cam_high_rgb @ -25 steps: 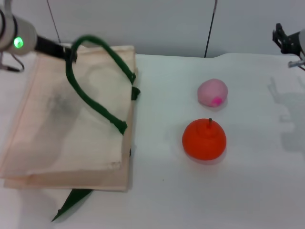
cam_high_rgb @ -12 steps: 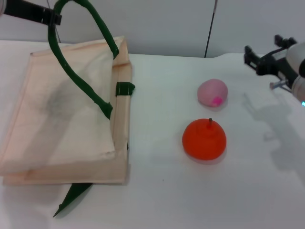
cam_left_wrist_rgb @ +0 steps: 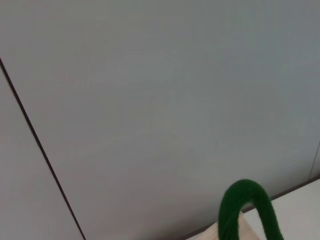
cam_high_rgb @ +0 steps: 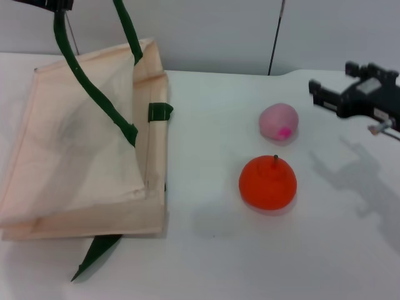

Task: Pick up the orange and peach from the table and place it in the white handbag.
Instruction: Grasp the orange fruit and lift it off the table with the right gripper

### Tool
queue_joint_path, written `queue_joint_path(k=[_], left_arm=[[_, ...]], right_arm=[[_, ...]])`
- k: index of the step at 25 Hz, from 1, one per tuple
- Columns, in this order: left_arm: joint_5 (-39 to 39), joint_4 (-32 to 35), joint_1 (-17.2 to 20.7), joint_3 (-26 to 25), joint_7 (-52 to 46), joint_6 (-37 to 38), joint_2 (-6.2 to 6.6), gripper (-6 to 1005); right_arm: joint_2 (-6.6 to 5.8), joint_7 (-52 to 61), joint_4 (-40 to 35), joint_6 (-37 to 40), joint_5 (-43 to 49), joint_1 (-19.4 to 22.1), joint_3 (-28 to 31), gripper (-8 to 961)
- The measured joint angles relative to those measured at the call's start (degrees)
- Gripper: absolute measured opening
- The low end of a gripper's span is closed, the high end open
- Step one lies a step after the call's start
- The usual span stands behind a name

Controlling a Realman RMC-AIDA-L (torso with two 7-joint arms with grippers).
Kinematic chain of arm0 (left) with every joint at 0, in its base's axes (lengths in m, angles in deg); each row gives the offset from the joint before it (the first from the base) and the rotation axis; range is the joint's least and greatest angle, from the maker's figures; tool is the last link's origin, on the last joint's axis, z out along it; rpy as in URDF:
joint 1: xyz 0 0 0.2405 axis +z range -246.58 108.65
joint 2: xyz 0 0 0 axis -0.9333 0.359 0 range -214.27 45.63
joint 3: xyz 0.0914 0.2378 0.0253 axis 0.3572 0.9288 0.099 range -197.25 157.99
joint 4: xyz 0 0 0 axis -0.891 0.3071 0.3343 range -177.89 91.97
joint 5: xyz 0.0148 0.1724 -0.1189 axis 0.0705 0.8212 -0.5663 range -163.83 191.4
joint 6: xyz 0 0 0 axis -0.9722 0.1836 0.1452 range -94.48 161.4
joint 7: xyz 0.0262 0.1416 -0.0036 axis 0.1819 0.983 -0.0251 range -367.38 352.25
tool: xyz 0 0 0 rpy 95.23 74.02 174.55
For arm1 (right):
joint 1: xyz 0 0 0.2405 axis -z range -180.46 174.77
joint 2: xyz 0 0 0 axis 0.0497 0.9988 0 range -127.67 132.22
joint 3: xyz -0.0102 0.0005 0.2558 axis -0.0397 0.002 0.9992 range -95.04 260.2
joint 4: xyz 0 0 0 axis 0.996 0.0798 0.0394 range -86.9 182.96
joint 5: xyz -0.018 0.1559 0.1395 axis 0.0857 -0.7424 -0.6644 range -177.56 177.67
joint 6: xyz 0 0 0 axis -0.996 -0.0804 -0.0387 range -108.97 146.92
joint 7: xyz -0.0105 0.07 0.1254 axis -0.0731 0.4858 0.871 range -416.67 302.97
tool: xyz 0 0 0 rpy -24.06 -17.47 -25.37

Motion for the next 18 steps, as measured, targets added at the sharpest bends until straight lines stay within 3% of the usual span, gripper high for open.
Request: queue_joint_path(k=[7, 12, 18], left_arm=[[0.0, 0.6, -0.3, 0.0, 0.1, -0.1, 0.05, 131], [0.1, 1.3, -0.4, -0.1, 0.3, -0.2, 0.06, 131], [0.0, 1.9, -1.0, -0.3, 0.5, -0.2, 0.07, 131]], right_arm=[[0.0, 15.9, -5.3, 19.5, 17.5, -1.2, 5.5, 795], [-0.01, 16.9, -5.8, 27.3, 17.7, -3.2, 6.3, 798], [0.16, 17.5, -5.9, 30.5, 17.7, -4.5, 4.0, 807]])
